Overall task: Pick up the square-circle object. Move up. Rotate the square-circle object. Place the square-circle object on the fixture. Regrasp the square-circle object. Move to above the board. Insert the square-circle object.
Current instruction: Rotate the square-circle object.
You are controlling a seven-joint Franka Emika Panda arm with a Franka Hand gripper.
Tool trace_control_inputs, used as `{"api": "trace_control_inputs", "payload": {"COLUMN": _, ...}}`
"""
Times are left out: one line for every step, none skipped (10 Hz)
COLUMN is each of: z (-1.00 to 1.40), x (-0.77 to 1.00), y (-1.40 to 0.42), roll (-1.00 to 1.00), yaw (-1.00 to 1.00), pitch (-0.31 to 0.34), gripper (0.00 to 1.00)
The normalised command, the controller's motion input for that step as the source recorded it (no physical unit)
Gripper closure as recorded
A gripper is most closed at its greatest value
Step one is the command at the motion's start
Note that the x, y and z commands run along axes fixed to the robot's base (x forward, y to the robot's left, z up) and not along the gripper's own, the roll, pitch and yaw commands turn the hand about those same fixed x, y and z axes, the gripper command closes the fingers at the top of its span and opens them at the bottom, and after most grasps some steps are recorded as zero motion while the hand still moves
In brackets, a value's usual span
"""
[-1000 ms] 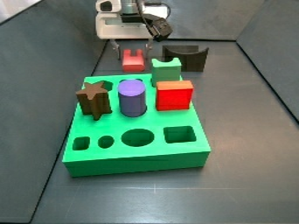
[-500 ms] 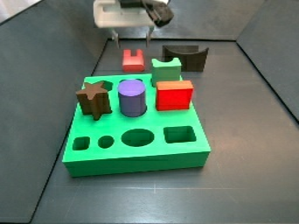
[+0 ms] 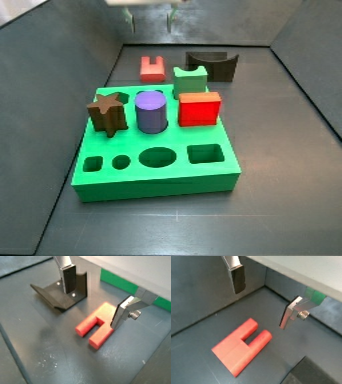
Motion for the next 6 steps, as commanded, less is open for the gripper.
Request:
{"api": "trace_control_inputs", "payload": {"z": 0.0, "x": 0.0, "y": 0.0, "roll": 0.0, "yaw": 1.0, "pitch": 0.0, "gripper": 0.0}}
{"api": "trace_control_inputs", "payload": {"z": -0.17, "x": 0.0, "y": 0.0, "roll": 0.0, "yaw": 1.0, "pitch": 0.0, "gripper": 0.0}}
{"api": "trace_control_inputs", "payload": {"z": -0.23, "x": 0.04, "y": 0.01, "roll": 0.0, "yaw": 1.0, "pitch": -0.001, "gripper": 0.0}}
{"api": "trace_control_inputs", "payload": {"z": -0.15, "x": 0.05, "y": 0.01, "roll": 0.0, "yaw": 1.0, "pitch": -0.002, "gripper": 0.0}}
{"api": "trace_control_inputs", "payload": {"z": -0.06, "x": 0.03, "y": 0.01, "roll": 0.0, "yaw": 1.0, "pitch": -0.002, "gripper": 0.0}}
{"api": "trace_control_inputs", "payload": {"z": -0.05, "x": 0.03, "y": 0.0, "roll": 0.0, "yaw": 1.0, "pitch": -0.003, "gripper": 0.0}}
